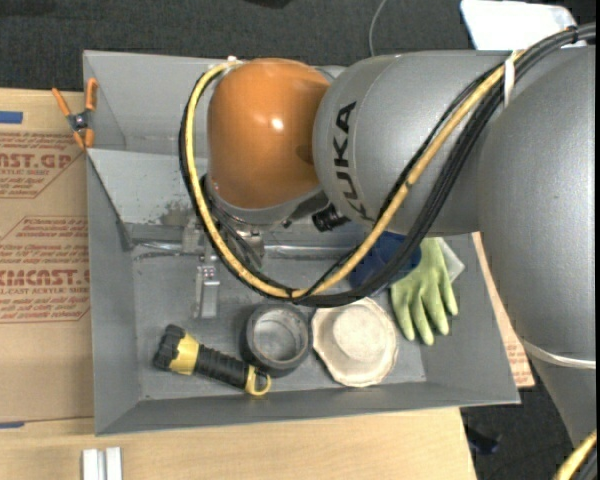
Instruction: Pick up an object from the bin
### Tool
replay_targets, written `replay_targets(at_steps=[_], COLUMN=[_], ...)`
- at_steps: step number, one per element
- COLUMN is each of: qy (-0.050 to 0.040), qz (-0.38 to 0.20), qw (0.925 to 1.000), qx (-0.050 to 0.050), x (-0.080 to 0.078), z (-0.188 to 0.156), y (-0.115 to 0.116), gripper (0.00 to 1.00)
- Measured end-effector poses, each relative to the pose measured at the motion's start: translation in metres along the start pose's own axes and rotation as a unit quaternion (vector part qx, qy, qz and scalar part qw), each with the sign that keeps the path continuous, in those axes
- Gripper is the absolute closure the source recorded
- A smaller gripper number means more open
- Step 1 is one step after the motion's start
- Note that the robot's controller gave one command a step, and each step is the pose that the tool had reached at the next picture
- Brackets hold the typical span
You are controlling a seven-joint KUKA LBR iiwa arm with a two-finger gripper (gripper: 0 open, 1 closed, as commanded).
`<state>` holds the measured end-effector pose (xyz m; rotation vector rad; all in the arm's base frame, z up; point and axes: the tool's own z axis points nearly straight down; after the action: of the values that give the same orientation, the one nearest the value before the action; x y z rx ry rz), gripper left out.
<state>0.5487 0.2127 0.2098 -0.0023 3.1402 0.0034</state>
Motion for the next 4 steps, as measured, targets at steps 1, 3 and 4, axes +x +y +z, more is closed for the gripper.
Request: replay_targets(at_steps=[1,3,4], qy=[-0.0022,-0.0023,-0.0024], qz=[0.021,-0.04,-0.047], qw=[0.9998,0.9992,0.9989], qx=[-0.001,-0.002,-0.001], x=[-0.017,-0.011,-0.005], z=[0.061,0.111,0.122], y=[-0.053,-0.117,-0.15], gripper=[0.0,0.0,0.0])
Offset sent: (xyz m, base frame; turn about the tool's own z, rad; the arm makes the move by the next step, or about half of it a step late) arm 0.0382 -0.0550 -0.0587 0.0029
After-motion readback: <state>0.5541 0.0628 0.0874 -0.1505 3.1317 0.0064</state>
